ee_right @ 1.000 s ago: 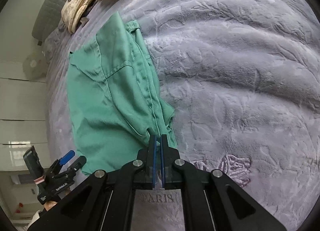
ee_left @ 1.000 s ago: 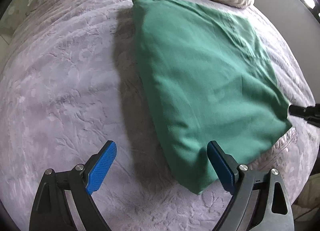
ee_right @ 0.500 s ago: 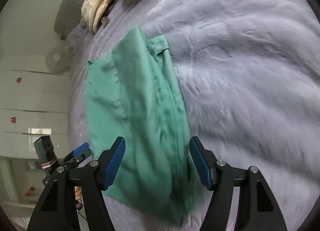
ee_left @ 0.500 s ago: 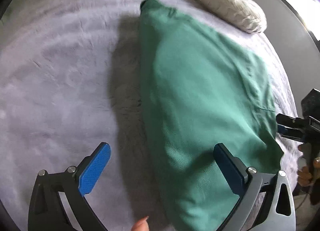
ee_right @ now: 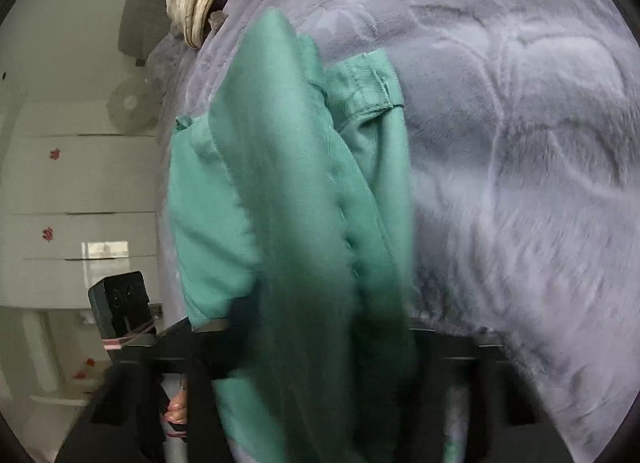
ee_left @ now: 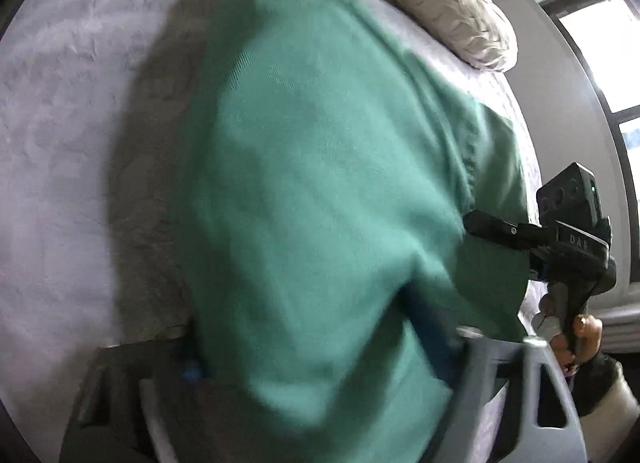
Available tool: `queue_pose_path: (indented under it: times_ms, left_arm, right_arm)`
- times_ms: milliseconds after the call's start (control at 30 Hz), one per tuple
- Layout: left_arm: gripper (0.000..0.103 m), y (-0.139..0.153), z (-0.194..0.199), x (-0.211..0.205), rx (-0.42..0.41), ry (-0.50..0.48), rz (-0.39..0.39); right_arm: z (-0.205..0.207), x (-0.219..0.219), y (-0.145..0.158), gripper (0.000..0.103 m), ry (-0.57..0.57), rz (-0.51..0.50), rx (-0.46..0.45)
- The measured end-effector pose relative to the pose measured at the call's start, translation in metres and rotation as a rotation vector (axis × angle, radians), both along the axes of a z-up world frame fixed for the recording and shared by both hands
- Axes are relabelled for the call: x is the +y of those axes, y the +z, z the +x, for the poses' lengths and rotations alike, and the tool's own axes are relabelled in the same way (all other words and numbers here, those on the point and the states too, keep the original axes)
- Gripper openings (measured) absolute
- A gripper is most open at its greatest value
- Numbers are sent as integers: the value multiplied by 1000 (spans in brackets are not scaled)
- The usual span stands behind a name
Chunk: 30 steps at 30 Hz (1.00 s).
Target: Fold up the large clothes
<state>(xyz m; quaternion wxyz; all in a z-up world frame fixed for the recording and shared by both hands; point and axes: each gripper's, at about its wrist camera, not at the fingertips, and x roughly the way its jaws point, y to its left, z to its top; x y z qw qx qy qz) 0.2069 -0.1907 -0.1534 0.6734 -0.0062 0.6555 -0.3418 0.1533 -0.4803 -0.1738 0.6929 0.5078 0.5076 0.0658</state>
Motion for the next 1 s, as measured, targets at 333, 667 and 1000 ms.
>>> queue_pose_path:
  times_ms: [333,667,1000]
  left_arm:
    - [45,77,-22,37,-49,-76,-114]
    - [46,93,-94,154,5,-69,-22]
    - [50,47,-131,221,53,23,72]
  right_arm:
    - [-32,38,56,18,-67,156,-151]
    - [-97,143,67,18,-32,259,-95]
    - [-122,187,25,27,-58,168,75]
